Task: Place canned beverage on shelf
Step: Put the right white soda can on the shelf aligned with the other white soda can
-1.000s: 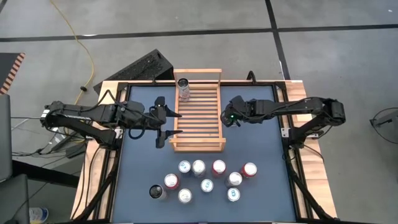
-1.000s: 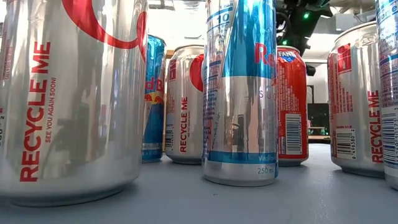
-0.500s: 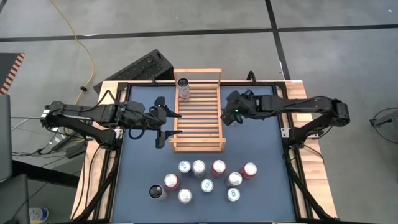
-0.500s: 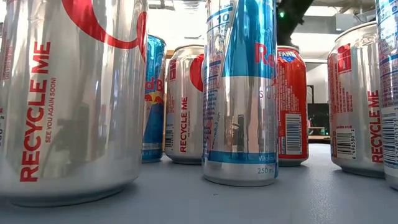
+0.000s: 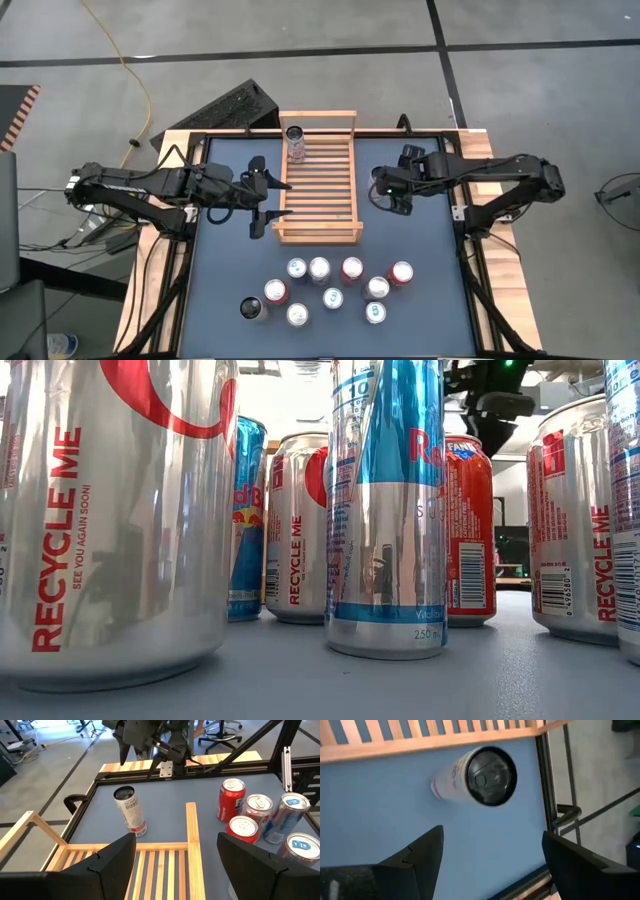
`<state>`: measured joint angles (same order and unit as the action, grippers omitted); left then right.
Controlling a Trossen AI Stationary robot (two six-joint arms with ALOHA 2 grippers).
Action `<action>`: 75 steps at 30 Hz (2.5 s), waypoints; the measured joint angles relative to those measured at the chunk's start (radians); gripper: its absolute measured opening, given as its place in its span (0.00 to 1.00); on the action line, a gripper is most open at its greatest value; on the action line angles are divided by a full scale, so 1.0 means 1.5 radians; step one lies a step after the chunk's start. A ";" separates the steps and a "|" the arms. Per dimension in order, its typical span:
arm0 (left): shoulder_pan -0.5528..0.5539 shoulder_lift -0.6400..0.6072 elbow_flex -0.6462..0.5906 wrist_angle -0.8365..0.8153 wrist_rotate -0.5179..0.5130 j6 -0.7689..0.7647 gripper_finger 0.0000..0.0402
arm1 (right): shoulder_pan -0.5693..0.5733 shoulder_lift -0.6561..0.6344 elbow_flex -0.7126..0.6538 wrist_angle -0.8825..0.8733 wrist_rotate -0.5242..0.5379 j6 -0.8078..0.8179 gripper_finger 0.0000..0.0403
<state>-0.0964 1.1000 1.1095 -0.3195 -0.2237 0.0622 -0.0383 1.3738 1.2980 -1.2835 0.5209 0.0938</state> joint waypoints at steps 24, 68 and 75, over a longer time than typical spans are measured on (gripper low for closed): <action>0.000 0.000 0.000 -0.004 0.000 0.005 0.67 | -0.108 -0.081 -0.088 0.177 -0.165 -0.131 0.77; 0.000 0.000 0.000 0.021 0.001 0.013 0.67 | -0.189 -0.207 -0.416 0.623 -0.225 -0.098 0.77; 0.000 0.000 0.000 0.021 0.001 0.005 0.67 | -0.191 -0.157 -0.417 0.654 -0.238 -0.098 0.75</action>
<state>-0.0963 1.1000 1.1091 -0.2887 -0.2230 0.0695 -0.3244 1.1381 0.6727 -0.3031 0.1643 -0.0526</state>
